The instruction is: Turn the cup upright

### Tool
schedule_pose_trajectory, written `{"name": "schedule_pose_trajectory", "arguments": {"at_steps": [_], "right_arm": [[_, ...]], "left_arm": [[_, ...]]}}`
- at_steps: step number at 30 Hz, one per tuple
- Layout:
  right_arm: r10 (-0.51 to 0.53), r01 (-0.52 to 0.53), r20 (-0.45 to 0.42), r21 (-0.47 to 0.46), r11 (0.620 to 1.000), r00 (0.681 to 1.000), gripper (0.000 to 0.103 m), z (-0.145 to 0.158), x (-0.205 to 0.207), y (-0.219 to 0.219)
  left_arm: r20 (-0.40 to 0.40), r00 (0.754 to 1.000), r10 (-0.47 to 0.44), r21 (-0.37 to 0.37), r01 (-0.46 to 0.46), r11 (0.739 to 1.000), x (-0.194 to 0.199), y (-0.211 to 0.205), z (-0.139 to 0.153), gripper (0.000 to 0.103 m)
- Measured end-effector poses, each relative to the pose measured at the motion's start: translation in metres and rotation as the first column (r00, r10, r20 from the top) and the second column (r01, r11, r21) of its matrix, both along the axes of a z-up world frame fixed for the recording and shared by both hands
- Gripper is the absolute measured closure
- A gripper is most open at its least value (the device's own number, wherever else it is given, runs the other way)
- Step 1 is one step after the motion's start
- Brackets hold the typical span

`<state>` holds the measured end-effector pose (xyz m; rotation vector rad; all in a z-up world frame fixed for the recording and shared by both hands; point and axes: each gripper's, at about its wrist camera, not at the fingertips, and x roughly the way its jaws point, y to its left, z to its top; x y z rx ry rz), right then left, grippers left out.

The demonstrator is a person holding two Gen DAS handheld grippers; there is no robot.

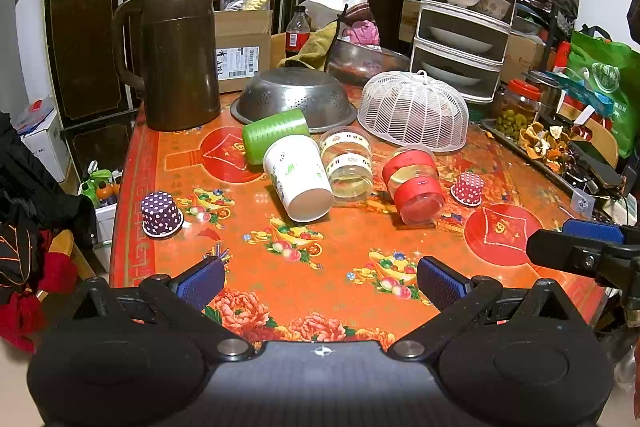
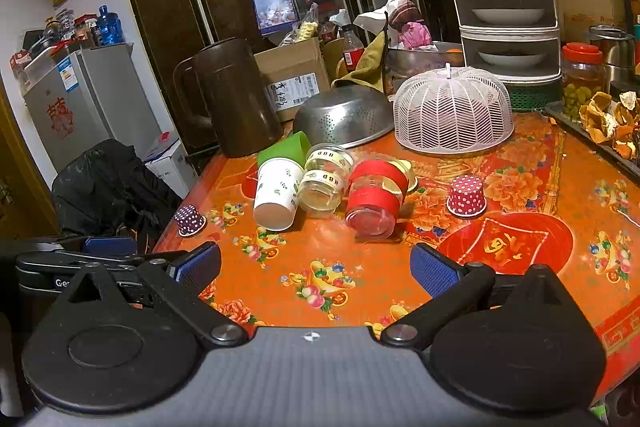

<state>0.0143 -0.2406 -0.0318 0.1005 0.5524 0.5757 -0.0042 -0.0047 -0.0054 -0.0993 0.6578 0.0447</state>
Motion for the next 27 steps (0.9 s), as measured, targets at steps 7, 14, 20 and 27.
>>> {"name": "schedule_pose_trajectory", "arguments": {"at_steps": [7, 14, 20, 27], "right_arm": [[0.000, 0.000, -0.001, 0.001, 1.000, 1.000, 0.001, -0.001, 0.000, 0.000], [0.000, 0.000, -0.003, -0.001, 1.000, 1.000, 0.001, -0.002, -0.001, 0.001], [0.001, -0.001, -0.010, -0.001, 1.000, 1.000, 0.001, -0.004, 0.000, 0.001], [0.002, -0.001, -0.038, 0.028, 1.000, 0.999, 0.001, -0.014, 0.006, -0.013]], "left_arm": [[-0.001, 1.000, 0.001, -0.003, -0.001, 1.000, -0.001, 0.000, 0.000, 0.000], [-0.002, 1.000, 0.003, -0.002, -0.003, 1.000, -0.002, -0.001, 0.000, 0.000], [-0.011, 1.000, 0.012, -0.006, -0.012, 1.000, 0.005, 0.006, 0.000, 0.000], [-0.133, 0.990, 0.044, -0.046, -0.050, 0.998, 0.085, 0.023, 0.013, 0.000]]}}
